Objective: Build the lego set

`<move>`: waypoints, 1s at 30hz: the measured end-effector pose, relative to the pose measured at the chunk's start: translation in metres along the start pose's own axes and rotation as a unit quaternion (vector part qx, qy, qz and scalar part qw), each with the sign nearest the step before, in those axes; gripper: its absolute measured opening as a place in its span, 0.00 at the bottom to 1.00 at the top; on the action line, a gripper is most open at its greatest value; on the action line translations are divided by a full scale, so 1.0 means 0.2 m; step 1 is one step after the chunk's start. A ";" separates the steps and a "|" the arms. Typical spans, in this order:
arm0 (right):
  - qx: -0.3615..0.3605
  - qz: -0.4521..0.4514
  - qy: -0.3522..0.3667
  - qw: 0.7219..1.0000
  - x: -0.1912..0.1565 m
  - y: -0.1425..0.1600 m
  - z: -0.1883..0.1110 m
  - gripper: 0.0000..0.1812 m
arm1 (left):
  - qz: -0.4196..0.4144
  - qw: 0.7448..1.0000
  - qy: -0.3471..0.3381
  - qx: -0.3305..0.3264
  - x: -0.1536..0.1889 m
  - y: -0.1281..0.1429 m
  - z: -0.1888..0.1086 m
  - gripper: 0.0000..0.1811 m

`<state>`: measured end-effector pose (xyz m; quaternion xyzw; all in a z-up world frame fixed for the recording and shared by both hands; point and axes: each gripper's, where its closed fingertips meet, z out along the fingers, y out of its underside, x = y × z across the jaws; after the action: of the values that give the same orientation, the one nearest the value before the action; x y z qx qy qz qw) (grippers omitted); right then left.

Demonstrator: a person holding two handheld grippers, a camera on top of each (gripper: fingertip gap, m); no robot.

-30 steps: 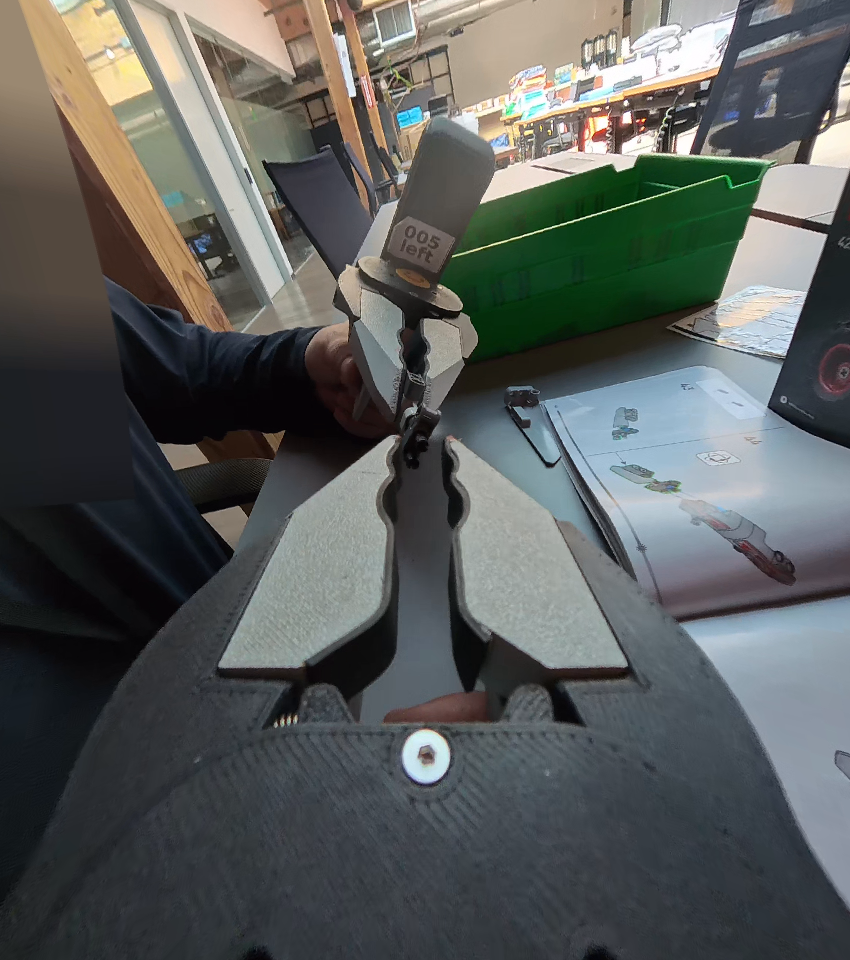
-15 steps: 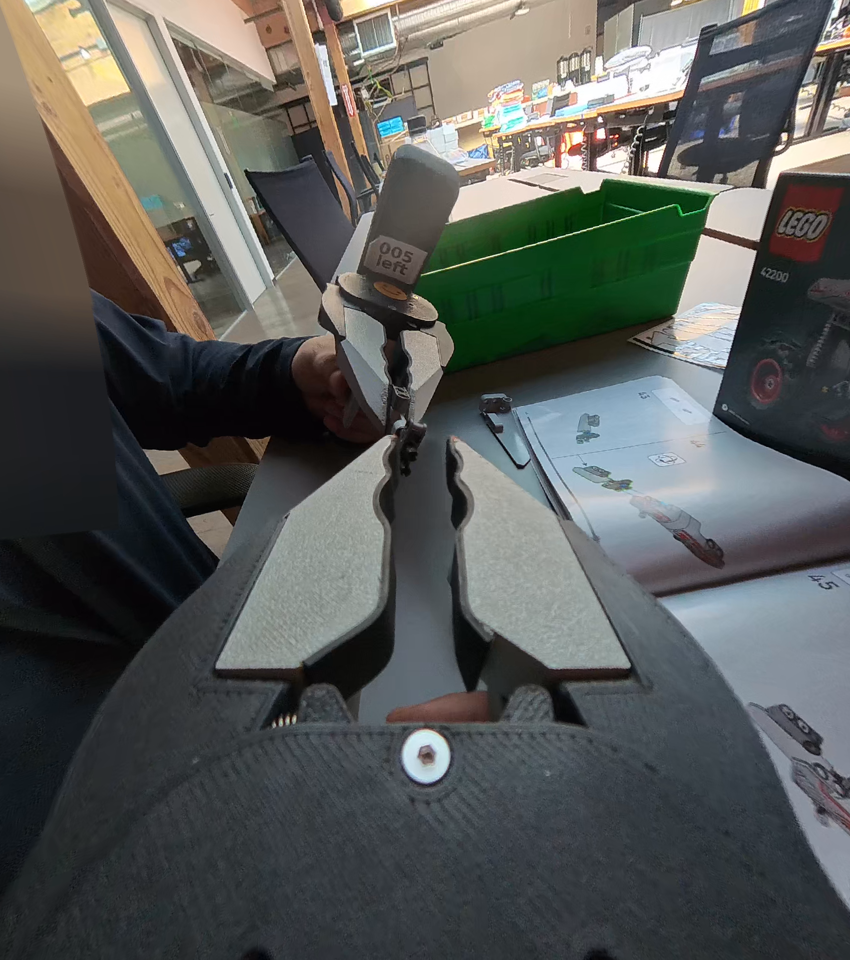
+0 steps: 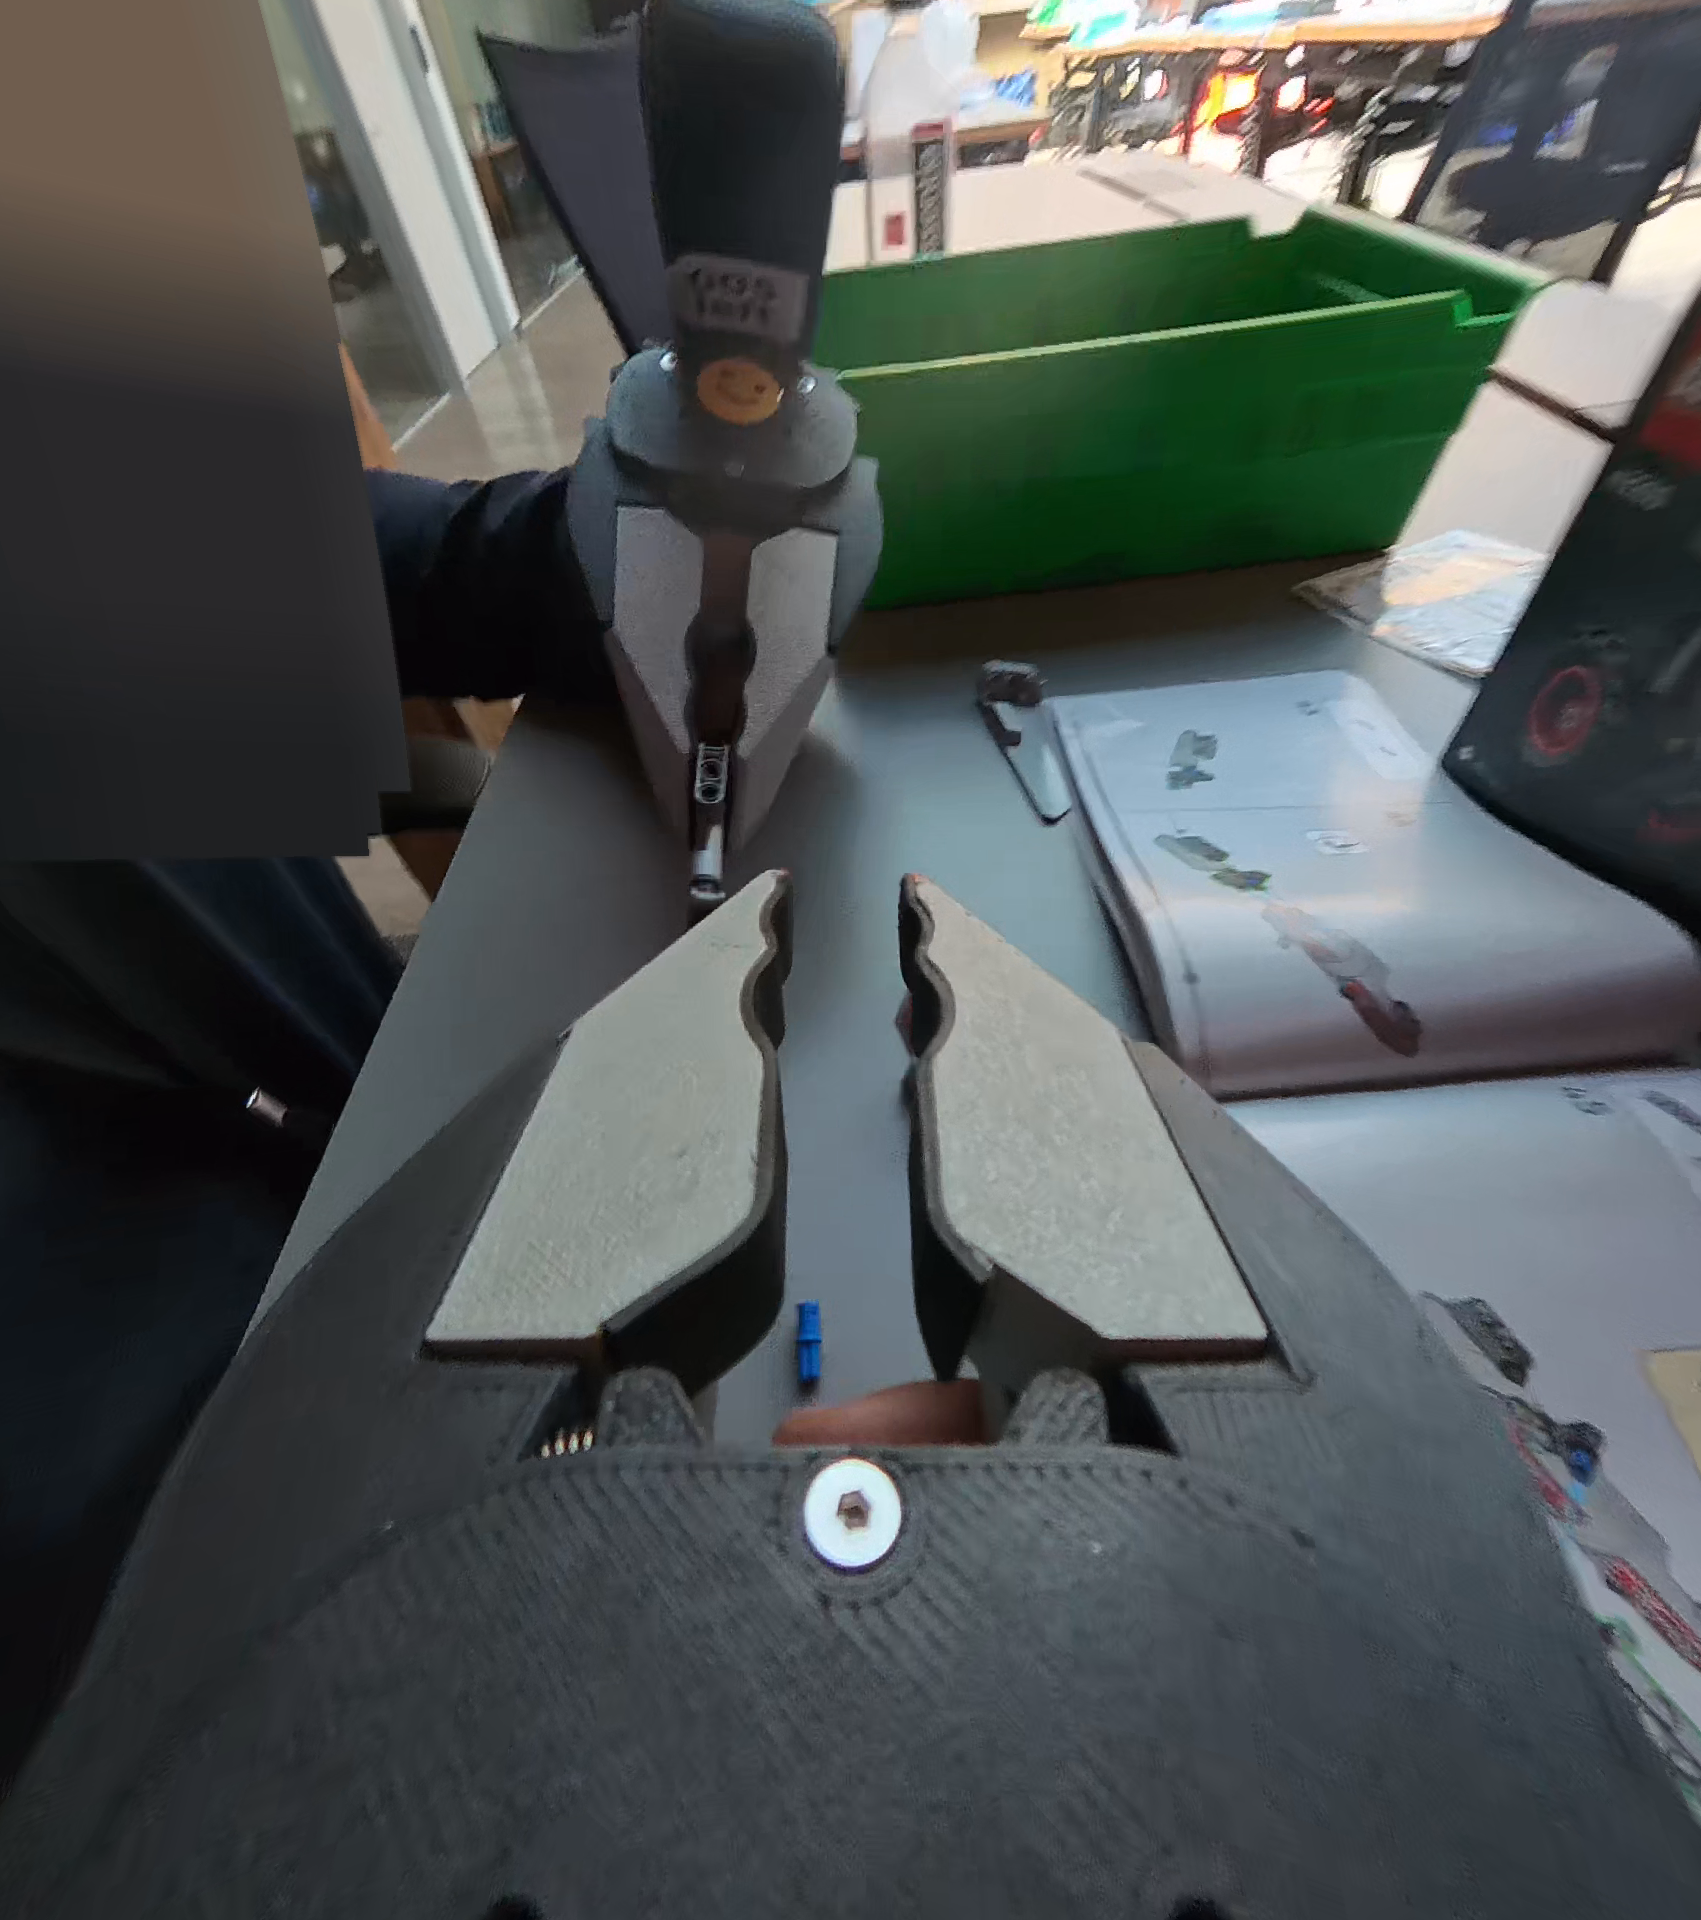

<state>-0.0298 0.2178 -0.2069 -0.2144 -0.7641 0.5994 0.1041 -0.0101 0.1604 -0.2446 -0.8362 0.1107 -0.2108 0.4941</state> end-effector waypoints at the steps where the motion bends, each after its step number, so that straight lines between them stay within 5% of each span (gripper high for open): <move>1: -0.010 -0.003 -0.012 1.000 -0.03 0.02 0.02 0.11 | 0.011 1.000 -0.005 -0.001 0.00 0.00 0.01 0.03; 12: -0.084 -0.050 -0.044 0.994 -0.15 0.16 0.14 0.11 | 0.045 0.998 -0.031 0.019 0.00 -0.04 0.03 0.03; 15: -0.076 -0.056 -0.047 0.994 -0.16 0.15 0.15 0.04 | 0.034 0.998 -0.041 0.037 -0.02 -0.06 0.03 0.02; 30: -0.051 -0.046 -0.052 0.996 -0.15 0.11 0.14 0.03 | 0.006 0.998 -0.037 0.051 -0.02 -0.08 0.03 0.03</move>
<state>-0.0103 0.1840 -0.2323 -0.1528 -0.8072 0.5644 0.0808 -0.0119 0.1737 -0.2342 -0.8161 0.0869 -0.1824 0.5415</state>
